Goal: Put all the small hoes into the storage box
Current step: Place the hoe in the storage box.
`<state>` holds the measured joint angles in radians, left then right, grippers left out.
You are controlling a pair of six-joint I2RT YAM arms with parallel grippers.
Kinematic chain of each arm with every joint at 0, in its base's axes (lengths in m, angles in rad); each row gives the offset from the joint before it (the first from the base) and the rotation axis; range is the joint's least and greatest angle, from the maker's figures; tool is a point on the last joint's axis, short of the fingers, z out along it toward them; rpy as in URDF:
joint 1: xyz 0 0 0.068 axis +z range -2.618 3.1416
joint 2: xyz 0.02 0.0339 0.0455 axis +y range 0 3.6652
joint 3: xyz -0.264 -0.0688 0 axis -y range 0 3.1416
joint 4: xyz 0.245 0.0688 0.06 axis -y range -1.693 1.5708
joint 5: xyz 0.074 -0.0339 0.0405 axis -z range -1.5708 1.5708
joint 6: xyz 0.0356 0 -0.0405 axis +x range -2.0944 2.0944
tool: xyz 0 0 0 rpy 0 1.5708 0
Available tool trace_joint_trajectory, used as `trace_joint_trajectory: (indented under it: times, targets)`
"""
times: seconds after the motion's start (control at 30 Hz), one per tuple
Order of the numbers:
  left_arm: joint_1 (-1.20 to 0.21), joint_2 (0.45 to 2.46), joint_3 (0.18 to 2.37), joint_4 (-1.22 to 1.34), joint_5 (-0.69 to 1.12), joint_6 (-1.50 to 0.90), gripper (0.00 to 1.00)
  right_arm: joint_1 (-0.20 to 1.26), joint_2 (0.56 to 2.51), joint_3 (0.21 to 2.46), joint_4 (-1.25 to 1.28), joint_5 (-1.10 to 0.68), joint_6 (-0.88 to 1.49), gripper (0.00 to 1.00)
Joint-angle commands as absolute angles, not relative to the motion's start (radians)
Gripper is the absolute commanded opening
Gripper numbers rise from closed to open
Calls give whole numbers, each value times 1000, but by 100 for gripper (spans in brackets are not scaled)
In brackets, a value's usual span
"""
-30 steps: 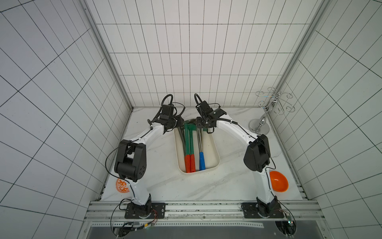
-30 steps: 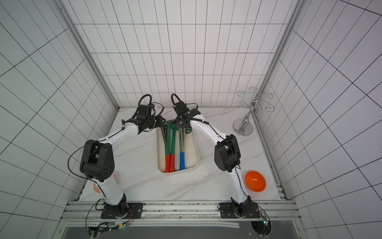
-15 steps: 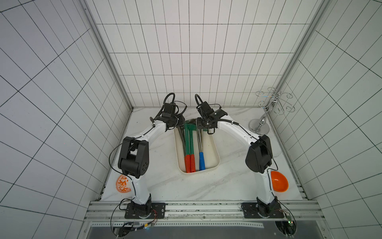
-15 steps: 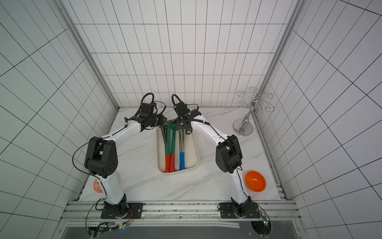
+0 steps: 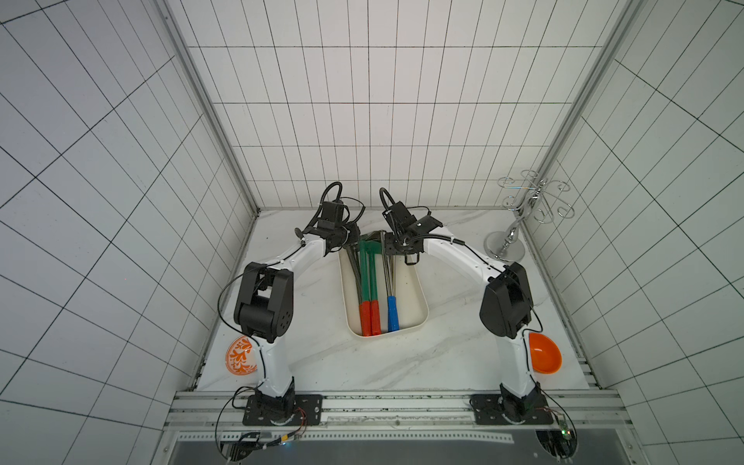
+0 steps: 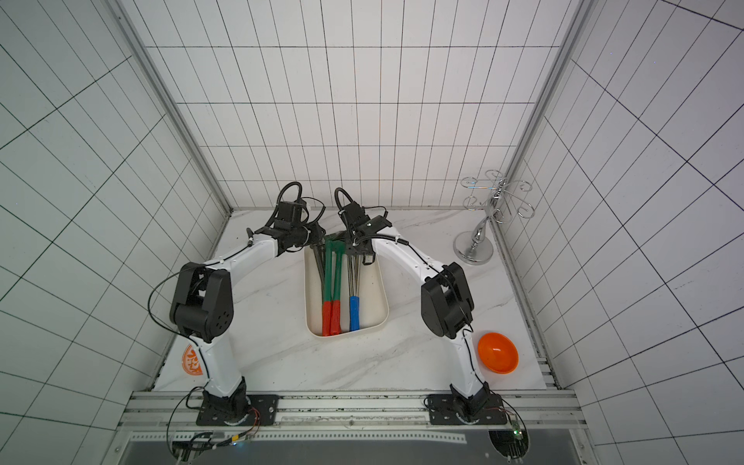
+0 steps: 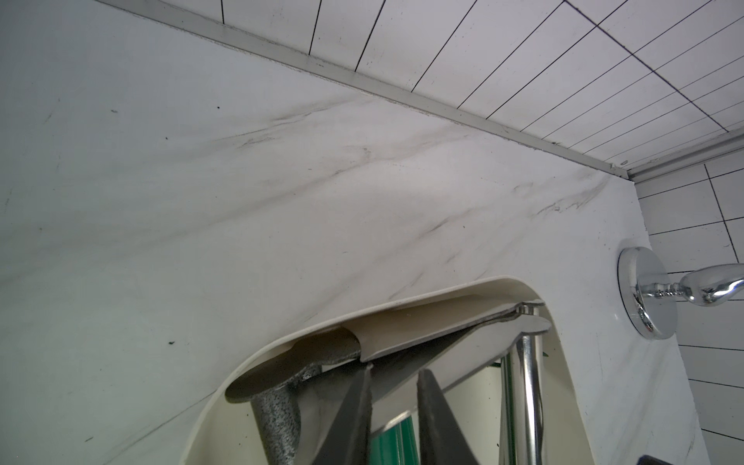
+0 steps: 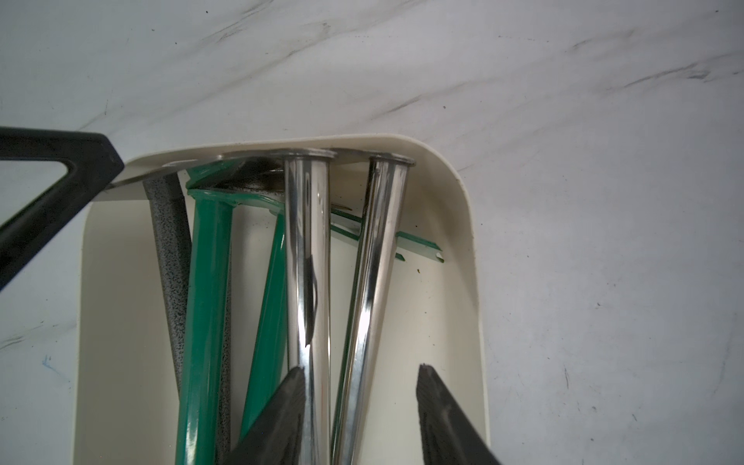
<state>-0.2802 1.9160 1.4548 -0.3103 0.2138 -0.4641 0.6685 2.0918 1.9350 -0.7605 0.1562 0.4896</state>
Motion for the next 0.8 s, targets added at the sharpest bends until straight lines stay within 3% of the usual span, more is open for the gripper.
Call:
trace_joint_trajectory:
  times: [0.0, 0.77]
  targets:
    - [-293, 1950, 1440, -339, 218, -474, 24, 673, 2055, 1882, -749, 156, 499, 47]
    - [-299, 1975, 1411, -340, 213, -463, 23, 685, 2257, 1971, -747, 135, 454, 50]
